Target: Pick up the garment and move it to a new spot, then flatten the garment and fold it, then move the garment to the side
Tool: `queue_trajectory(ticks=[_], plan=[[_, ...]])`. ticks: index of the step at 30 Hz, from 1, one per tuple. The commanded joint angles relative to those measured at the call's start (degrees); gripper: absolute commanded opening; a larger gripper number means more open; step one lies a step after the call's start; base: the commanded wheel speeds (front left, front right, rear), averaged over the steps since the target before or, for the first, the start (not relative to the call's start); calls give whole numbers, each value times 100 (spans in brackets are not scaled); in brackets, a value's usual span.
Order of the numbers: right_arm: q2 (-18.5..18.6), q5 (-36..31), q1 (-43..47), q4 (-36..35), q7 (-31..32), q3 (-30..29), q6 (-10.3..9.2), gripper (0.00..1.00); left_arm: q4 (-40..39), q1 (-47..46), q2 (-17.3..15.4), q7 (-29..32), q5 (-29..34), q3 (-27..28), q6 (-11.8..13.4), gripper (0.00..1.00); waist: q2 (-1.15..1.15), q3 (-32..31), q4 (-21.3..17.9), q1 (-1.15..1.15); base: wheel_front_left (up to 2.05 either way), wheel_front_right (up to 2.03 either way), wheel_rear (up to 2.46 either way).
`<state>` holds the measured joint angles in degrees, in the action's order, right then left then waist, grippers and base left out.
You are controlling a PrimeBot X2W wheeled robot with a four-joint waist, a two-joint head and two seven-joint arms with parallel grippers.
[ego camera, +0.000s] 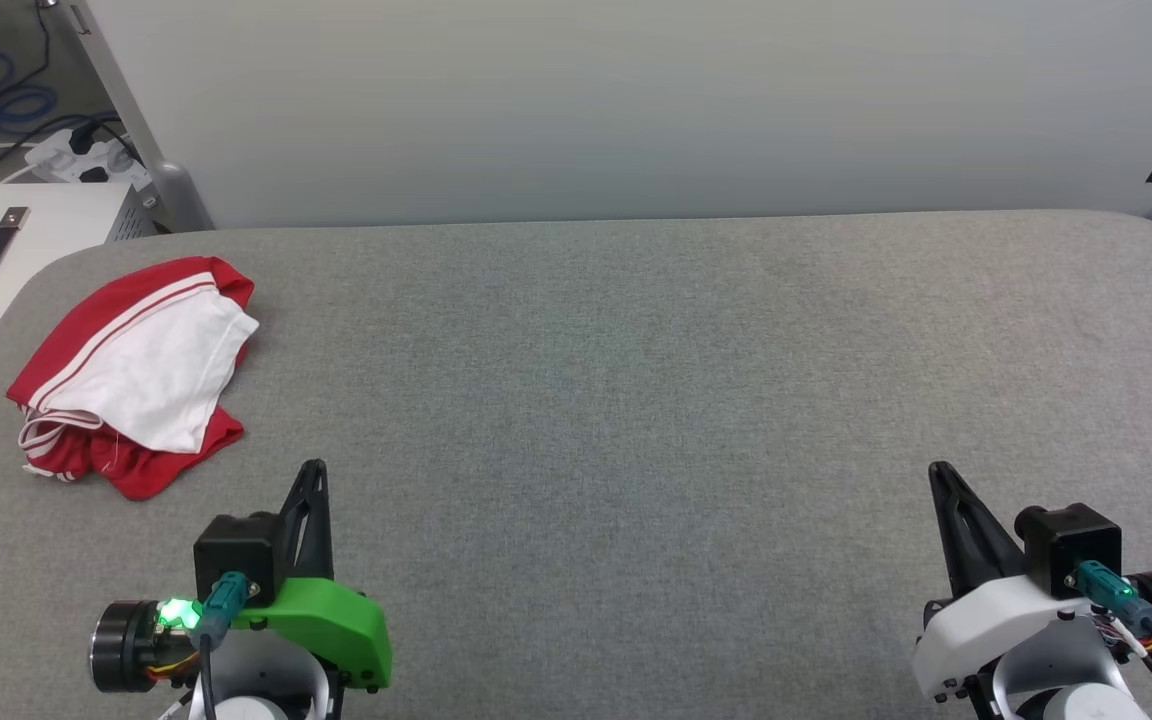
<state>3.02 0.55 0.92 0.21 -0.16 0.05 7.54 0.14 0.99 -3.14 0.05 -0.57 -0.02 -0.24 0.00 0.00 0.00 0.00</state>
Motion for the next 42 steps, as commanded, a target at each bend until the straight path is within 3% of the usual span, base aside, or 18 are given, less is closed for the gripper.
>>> queue_trajectory(ticks=[1,20,21,42], plan=[[-14,-55,-92,-21,16,-5,-5,0,-14,-99,26,-5,57,2,24,0,0,0,0,0,0,0,0],[0,2,0,0,-2,-1,-1,0,1,1,0,-2,-2,0,0,0,0,0,0,0,0,0,0],[1,5,4,3,-2,1,0,100,3,4,0,-2,-4,-1,-1,100,0,0,0,0,0,0,0],[-1,139,30,68,-226,-47,-1,100,212,13,3,-228,-231,-50,-38,100,0,12,0,0,0,0,0]])
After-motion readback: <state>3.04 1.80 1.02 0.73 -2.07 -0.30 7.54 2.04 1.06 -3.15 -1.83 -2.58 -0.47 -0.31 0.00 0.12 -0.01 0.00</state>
